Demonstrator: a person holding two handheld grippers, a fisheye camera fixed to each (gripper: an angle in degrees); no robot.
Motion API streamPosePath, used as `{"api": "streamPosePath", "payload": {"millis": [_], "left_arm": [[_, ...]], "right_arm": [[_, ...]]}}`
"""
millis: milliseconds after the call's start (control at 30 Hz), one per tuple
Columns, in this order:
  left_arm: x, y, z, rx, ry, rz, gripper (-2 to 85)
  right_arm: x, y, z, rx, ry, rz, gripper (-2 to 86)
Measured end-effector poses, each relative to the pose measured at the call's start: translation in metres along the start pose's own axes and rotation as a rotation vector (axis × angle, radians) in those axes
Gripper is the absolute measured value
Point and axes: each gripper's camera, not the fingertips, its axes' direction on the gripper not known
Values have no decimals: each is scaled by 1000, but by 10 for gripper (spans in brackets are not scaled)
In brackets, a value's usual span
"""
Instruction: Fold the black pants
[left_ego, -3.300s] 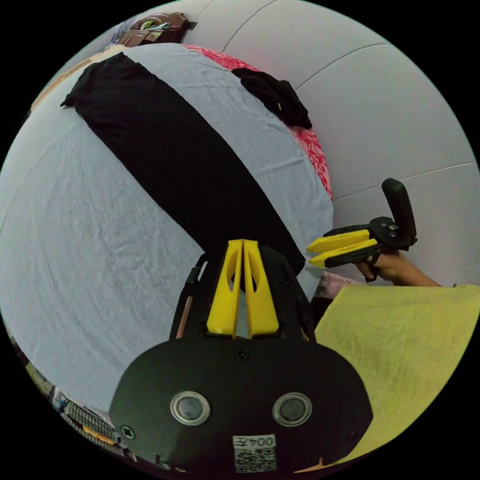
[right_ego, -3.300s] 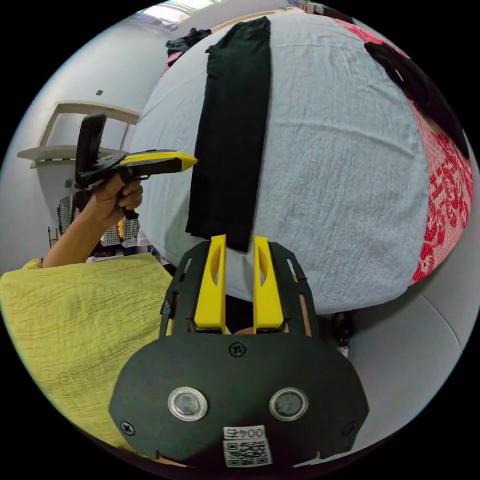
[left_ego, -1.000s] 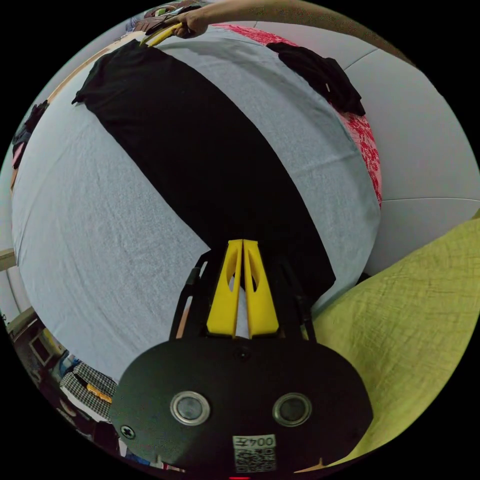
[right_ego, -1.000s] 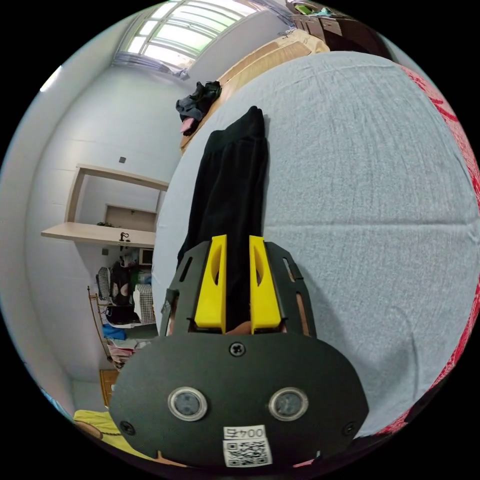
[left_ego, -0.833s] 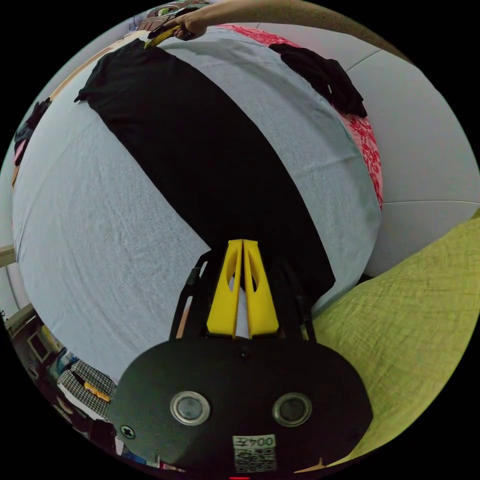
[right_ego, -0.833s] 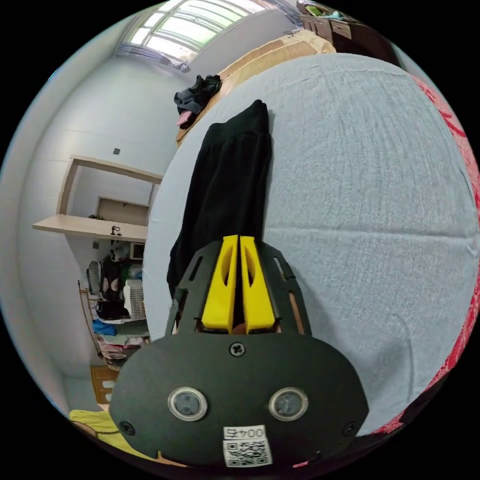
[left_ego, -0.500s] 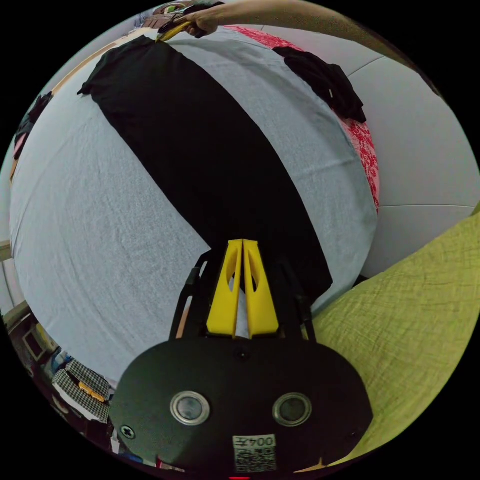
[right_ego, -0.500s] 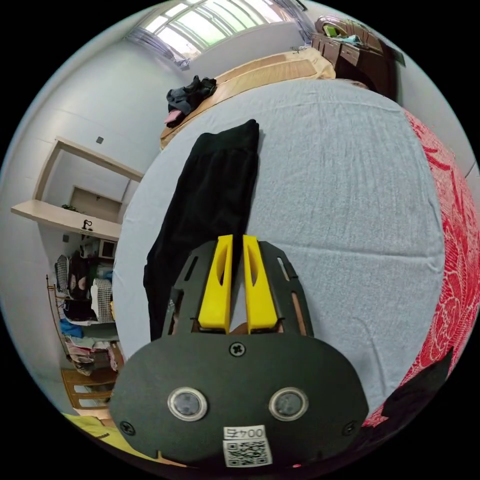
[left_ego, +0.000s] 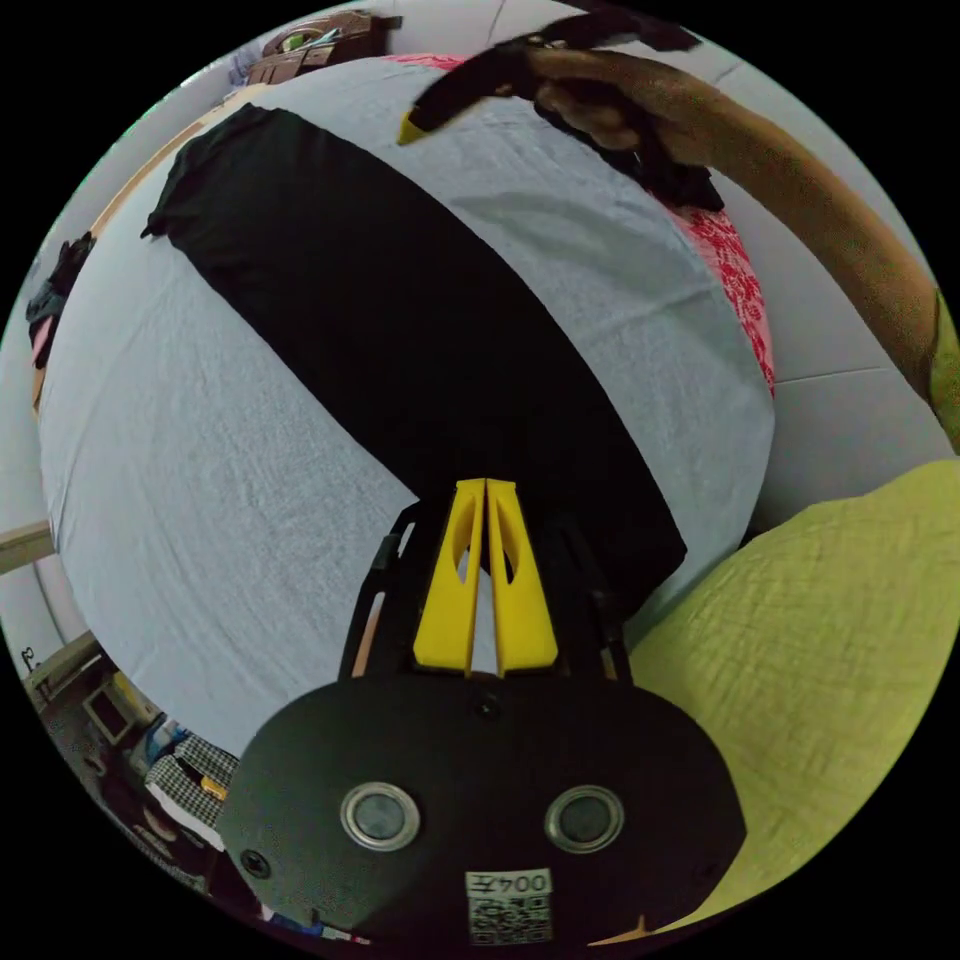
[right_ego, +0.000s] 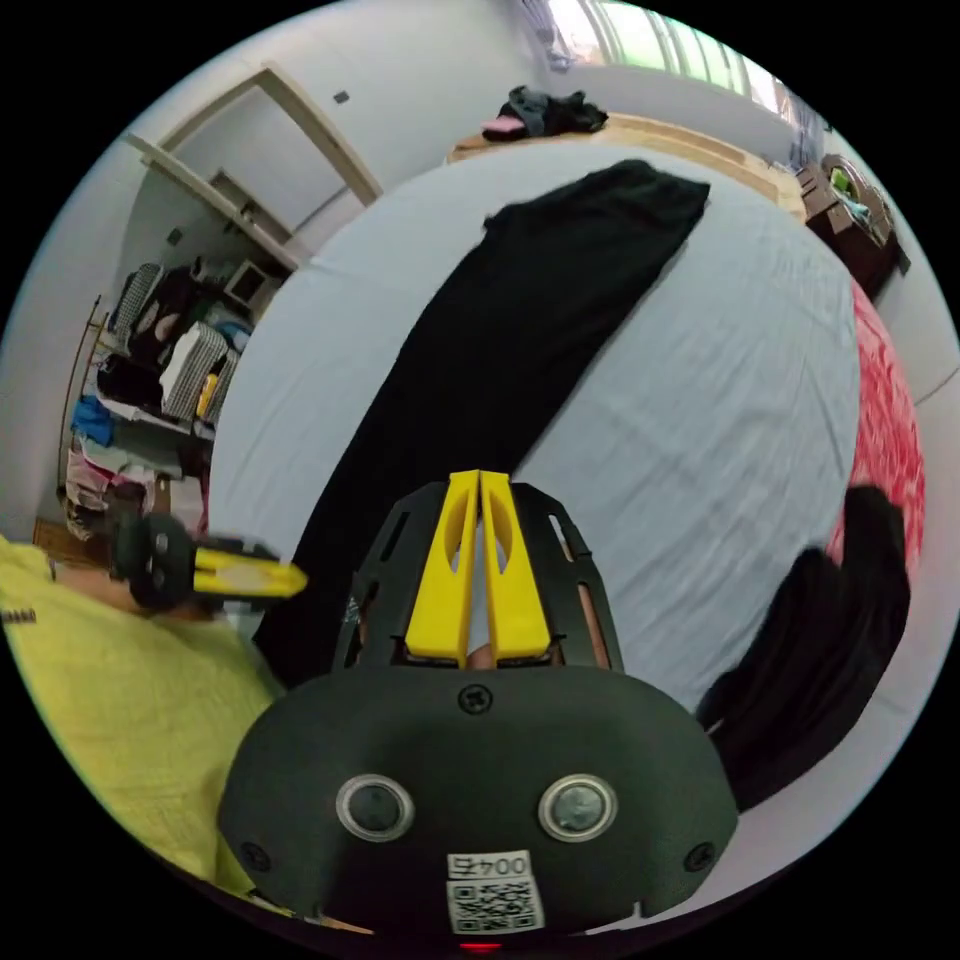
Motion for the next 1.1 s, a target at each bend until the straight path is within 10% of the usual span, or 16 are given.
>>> {"api": "streamPosePath", "payload": {"millis": [633,1100], "left_arm": [[-26,77,-40,81,32,123,4],[-124,253,-45,263,805,-279,96]], "right_arm": [[-226,281,0,-238,249,180,-6],[-201,471,-62,157,-635,588,108]]}}
